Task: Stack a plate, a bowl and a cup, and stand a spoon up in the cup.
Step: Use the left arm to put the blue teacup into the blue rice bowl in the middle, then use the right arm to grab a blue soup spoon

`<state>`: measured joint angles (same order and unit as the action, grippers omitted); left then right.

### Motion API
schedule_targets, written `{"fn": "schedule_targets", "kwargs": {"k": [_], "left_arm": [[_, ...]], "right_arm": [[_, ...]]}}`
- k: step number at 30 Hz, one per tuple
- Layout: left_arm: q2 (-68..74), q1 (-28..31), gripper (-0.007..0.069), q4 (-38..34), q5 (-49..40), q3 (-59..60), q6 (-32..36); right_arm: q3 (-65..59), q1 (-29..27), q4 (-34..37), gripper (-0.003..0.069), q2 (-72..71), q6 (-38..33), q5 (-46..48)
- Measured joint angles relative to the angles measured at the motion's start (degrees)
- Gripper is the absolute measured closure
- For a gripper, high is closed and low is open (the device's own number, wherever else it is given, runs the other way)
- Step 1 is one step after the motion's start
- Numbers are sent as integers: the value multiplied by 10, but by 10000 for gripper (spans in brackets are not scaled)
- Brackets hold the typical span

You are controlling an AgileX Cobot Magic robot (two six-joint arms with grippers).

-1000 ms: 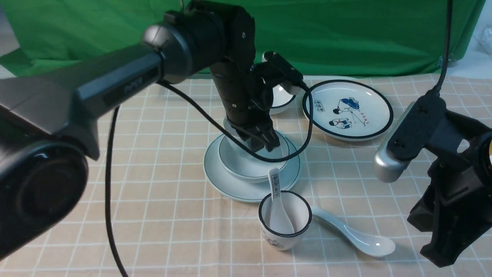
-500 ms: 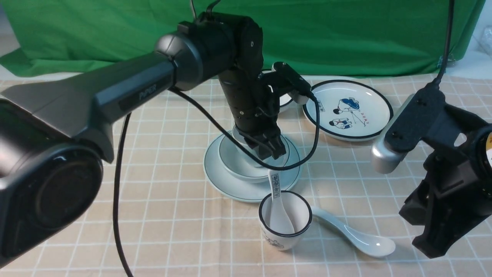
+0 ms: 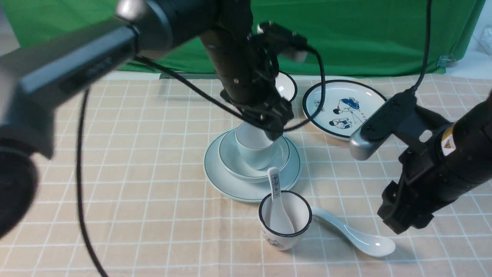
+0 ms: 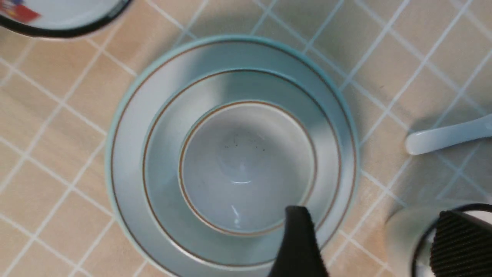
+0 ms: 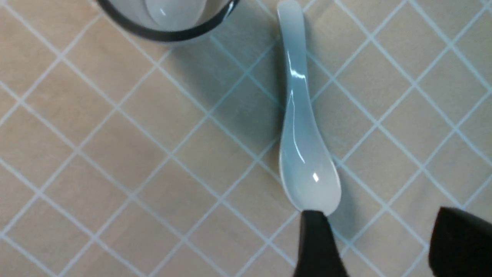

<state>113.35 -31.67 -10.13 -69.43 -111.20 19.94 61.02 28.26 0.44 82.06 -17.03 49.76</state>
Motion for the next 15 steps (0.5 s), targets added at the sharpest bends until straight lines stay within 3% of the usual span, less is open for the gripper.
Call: {"fn": "schedule_targets", "kwargs": {"k": [4, 7, 15], "left_arm": [[-149, 0, 480, -6, 0, 70, -34], [-242, 0, 585, 3, 7, 136, -41], [-526, 0, 623, 8, 199, 418, -53]], "right_arm": [[0, -7, 57, 229, 76, -62, -61], [0, -7, 69, 219, 120, -78, -110], [27, -7, 73, 211, 222, -95, -144]]}}
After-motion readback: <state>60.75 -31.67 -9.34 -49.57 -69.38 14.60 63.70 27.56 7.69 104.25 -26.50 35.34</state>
